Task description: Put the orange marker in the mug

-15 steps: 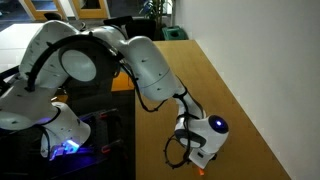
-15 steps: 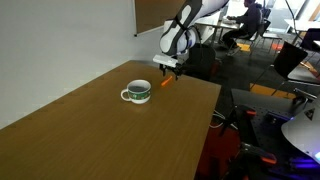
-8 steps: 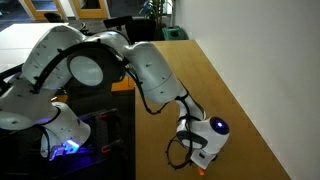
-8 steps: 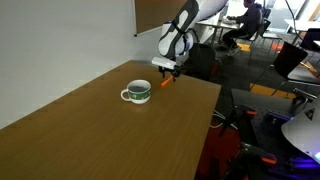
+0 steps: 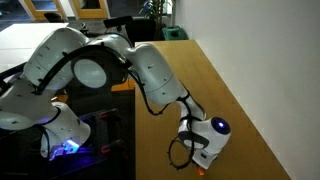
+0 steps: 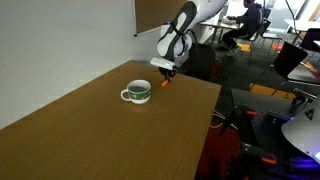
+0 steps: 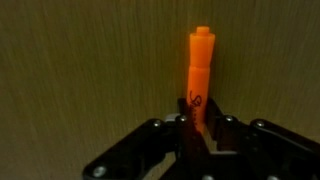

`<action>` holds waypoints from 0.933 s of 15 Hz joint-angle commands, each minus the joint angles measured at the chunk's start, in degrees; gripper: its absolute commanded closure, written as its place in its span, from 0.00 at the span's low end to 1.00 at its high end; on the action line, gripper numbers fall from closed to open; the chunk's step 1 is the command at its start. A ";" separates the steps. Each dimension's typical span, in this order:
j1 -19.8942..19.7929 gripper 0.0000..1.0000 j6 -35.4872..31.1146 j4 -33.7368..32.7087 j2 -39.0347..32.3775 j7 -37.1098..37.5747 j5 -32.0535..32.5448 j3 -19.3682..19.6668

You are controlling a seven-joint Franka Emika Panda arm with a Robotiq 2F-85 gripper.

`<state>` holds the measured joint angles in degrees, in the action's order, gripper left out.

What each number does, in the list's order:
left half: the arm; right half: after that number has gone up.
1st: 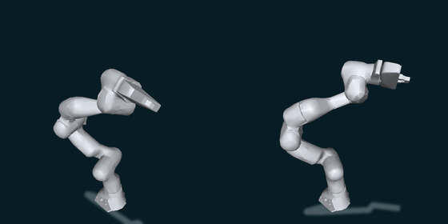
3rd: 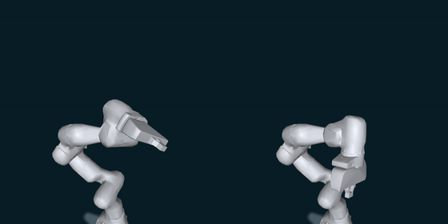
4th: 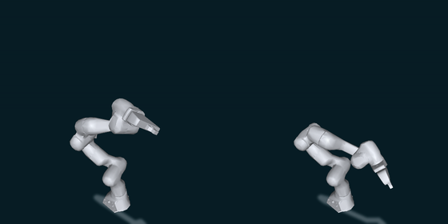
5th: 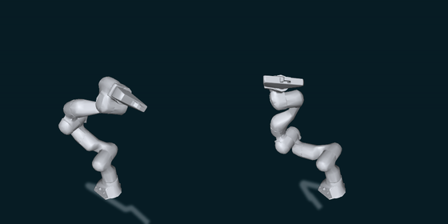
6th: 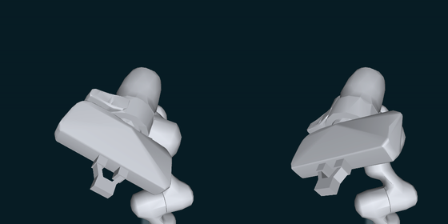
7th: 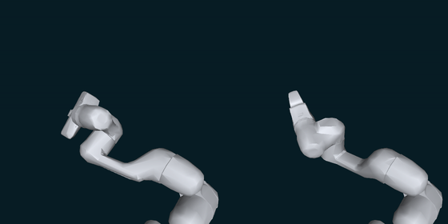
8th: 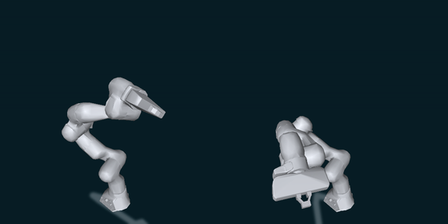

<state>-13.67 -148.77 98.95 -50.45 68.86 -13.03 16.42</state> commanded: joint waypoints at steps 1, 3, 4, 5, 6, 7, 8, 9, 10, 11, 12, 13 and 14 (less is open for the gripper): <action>0.67 0.99 0.40 -0.74 0.19 -0.30 -0.26 0.57; 0.87 0.95 0.96 0.46 1.78 -0.79 -0.17 0.46; 1.03 0.95 1.56 1.28 2.85 -1.18 -0.06 0.39; 1.14 0.95 2.18 2.59 4.48 -2.19 0.18 0.15; 1.32 0.95 2.80 3.35 5.59 -3.02 0.50 0.07; 1.82 0.95 3.33 4.57 7.21 -4.15 0.99 0.25; 2.26 0.95 3.91 5.36 8.43 -5.04 1.47 0.44; 3.39 0.95 4.65 6.57 10.00 -4.94 2.33 1.35; 4.40 0.95 5.18 7.54 11.28 -4.64 3.28 2.17; 5.40 0.95 5.79 8.42 12.56 -3.96 4.57 3.03; 6.86 0.95 6.38 9.41 13.98 -2.92 6.32 4.30; 8.06 0.95 6.66 9.75 14.74 -2.03 7.98 5.37; 9.77 0.95 6.89 10.45 15.72 -0.50 10.14 6.83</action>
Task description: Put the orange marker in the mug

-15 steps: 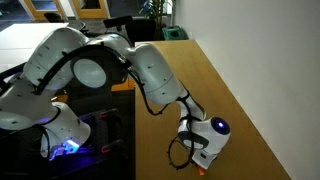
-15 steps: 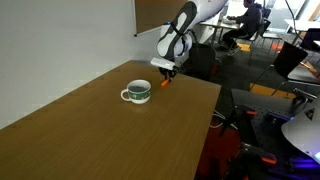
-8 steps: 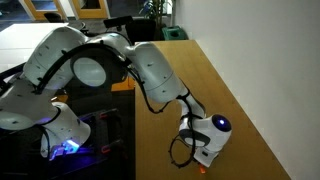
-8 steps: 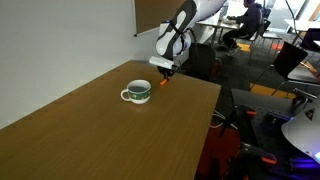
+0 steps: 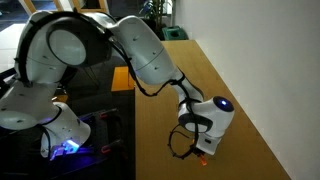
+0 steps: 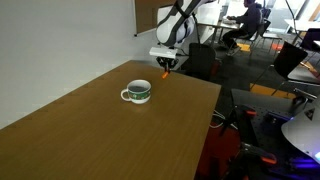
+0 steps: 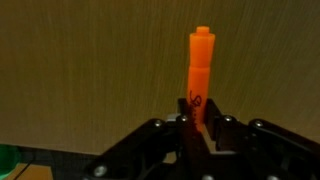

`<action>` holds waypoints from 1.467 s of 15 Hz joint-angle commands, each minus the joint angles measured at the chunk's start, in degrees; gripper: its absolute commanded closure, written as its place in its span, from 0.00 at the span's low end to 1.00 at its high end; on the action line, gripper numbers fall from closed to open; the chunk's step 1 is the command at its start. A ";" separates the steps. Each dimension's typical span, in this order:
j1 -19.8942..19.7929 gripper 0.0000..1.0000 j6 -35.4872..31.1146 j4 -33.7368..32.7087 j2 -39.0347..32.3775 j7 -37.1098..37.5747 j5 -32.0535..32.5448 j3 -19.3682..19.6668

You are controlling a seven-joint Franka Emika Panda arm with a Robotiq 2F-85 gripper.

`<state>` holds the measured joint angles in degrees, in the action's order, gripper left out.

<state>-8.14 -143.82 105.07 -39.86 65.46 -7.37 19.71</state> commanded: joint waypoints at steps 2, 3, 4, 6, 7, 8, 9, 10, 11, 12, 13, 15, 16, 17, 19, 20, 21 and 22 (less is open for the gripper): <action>7.86 0.95 1.66 5.71 6.90 6.58 9.35 6.38; 9.01 0.95 1.15 5.99 7.19 8.06 11.48 7.09; 10.31 0.95 0.78 6.35 7.57 9.96 13.79 7.86; 12.92 0.95 0.23 7.32 8.28 14.11 18.53 9.09; 14.29 0.95 0.08 8.00 8.70 16.47 21.04 9.67; 15.29 0.95 0.02 8.36 8.80 18.63 23.39 10.00; 16.09 0.95 -0.13 8.72 8.83 20.70 25.59 10.14; 17.10 0.95 -0.01 9.23 9.05 22.97 27.87 10.42; 17.95 0.95 0.13 9.64 9.23 25.15 30.17 10.60; 18.96 0.95 0.09 10.08 9.36 27.78 32.62 10.92; 19.70 0.95 0.07 10.41 9.43 30.23 35.00 11.11; 21.44 0.95 0.24 11.14 9.92 35.63 40.09 11.64; 22.07 0.95 0.30 11.30 9.98 38.47 42.74 11.81; 22.54 0.95 0.67 11.50 10.34 40.97 45.36 11.58; 22.55 0.95 1.39 11.38 10.59 46.05 50.81 10.44; 22.70 0.95 1.97 11.35 10.73 48.81 53.78 9.94; 22.83 0.95 2.46 11.50 11.01 51.60 56.81 9.42; 22.64 0.95 2.96 11.52 11.21 54.09 59.67 8.57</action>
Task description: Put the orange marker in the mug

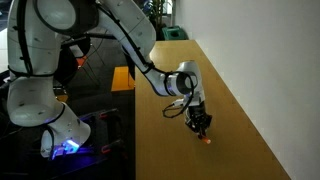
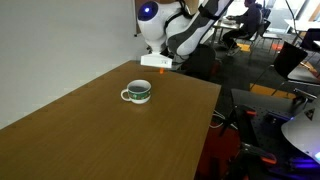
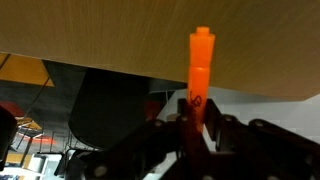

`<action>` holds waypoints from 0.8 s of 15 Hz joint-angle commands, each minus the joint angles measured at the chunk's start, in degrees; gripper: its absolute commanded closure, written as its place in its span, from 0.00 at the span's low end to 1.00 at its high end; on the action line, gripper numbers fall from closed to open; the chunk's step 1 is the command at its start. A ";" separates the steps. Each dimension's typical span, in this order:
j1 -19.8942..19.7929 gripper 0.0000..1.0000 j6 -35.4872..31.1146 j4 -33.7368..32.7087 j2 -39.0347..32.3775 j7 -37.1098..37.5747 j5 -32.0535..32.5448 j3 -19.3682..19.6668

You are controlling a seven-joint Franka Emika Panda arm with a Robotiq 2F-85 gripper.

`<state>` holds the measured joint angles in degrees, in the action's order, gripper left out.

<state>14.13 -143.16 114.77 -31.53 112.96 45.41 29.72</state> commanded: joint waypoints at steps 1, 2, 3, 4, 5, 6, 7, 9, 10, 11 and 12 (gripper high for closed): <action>0.04 0.95 3.02 1.76 3.06 9.12 9.80 -2.42; -0.27 0.95 4.13 1.75 3.32 11.49 12.55 -3.58; -0.60 0.95 5.29 1.68 3.50 14.06 15.21 -4.80; -1.09 0.95 6.74 1.63 3.76 16.46 17.70 -6.18; -1.56 0.95 8.23 1.63 3.98 18.76 20.02 -7.67; -2.08 0.95 9.89 1.58 4.07 20.75 21.97 -9.28; -2.68 0.95 11.52 1.48 4.12 22.37 23.63 -10.91; -4.02 0.95 14.44 1.35 4.11 24.35 25.95 -14.26; -4.62 0.95 15.63 1.30 4.05 24.98 26.83 -15.83; -5.35 0.95 16.38 1.25 3.89 25.30 27.54 -17.23; -5.91 0.95 17.09 1.16 3.68 25.72 28.26 -18.54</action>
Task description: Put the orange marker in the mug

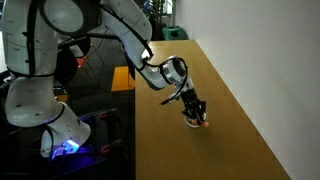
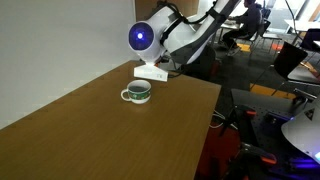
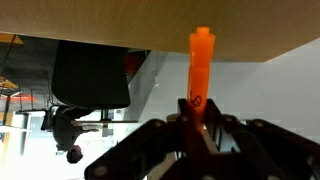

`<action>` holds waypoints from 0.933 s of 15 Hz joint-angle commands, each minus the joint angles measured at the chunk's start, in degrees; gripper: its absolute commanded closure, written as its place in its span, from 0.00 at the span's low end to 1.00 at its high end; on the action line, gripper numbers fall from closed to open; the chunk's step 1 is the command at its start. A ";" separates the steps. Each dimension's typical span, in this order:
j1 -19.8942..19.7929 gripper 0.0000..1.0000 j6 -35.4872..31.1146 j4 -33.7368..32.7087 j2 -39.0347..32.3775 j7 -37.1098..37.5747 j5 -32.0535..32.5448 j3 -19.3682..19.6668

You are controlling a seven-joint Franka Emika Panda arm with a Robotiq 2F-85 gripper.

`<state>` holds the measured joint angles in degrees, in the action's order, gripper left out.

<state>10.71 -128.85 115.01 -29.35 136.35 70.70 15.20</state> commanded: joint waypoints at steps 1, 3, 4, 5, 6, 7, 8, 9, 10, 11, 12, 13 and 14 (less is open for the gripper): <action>-3.03 0.95 3.22 0.85 1.31 2.64 3.77 -5.00; -3.90 0.95 3.55 0.72 0.97 3.31 5.58 -6.72; -4.32 0.95 3.48 0.66 0.80 3.83 6.52 -7.38; -4.69 0.95 3.07 0.75 0.83 4.12 7.62 -7.98; -5.09 0.95 2.74 0.74 0.73 4.32 8.62 -8.52; -5.52 0.95 2.22 0.77 0.70 4.59 9.68 -9.06; -5.98 0.95 1.78 0.87 0.65 4.77 10.61 -9.68; -6.44 0.95 1.32 0.92 0.55 4.45 11.26 -10.27; -6.92 0.95 0.80 0.91 0.37 4.16 11.88 -10.83; -7.34 0.95 0.26 0.79 0.06 3.84 12.36 -11.36; -7.76 0.95 -0.31 0.79 -0.11 3.71 12.90 -11.80; -8.06 0.95 -1.11 0.67 -0.49 3.87 13.77 -12.17; -8.40 0.95 -1.71 0.61 -0.77 3.63 14.36 -12.54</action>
<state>4.19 -128.13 115.14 -30.04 138.93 82.30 4.21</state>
